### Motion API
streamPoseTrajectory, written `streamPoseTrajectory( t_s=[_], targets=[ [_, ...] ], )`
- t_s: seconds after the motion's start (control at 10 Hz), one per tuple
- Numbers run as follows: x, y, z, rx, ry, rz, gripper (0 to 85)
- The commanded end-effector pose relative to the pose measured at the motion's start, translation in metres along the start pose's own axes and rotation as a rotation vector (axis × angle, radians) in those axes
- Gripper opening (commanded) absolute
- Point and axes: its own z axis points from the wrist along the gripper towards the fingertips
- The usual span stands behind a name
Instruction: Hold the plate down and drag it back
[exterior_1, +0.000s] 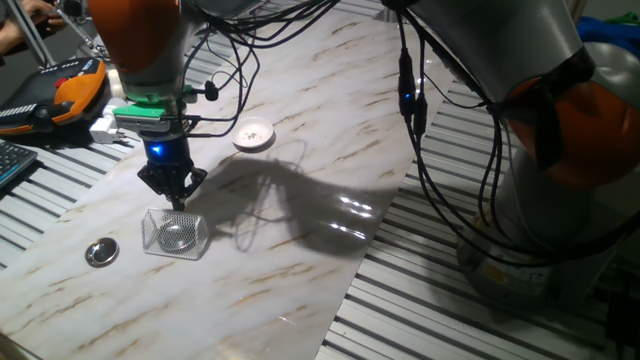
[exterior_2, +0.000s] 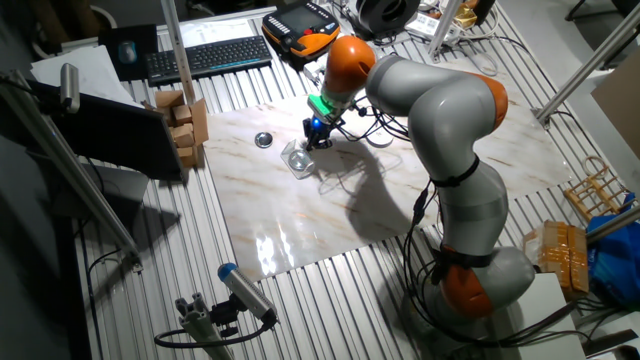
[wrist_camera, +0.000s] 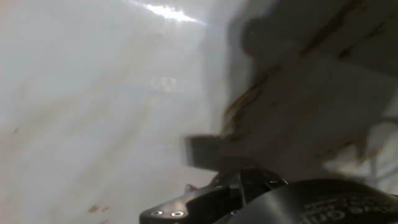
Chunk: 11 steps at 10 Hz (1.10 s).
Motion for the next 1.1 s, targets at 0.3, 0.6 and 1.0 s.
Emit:
streamPoseTrajectory(
  t_s=[0.3,0.6,1.0],
  targets=[
    [0.005,0.000,0.007,0.006,-0.009,0.004,0.0],
    [0.006,0.001,0.014,0.005,0.000,0.008,0.0],
    [0.006,0.002,0.018,0.000,0.010,0.008,0.0]
  ],
)
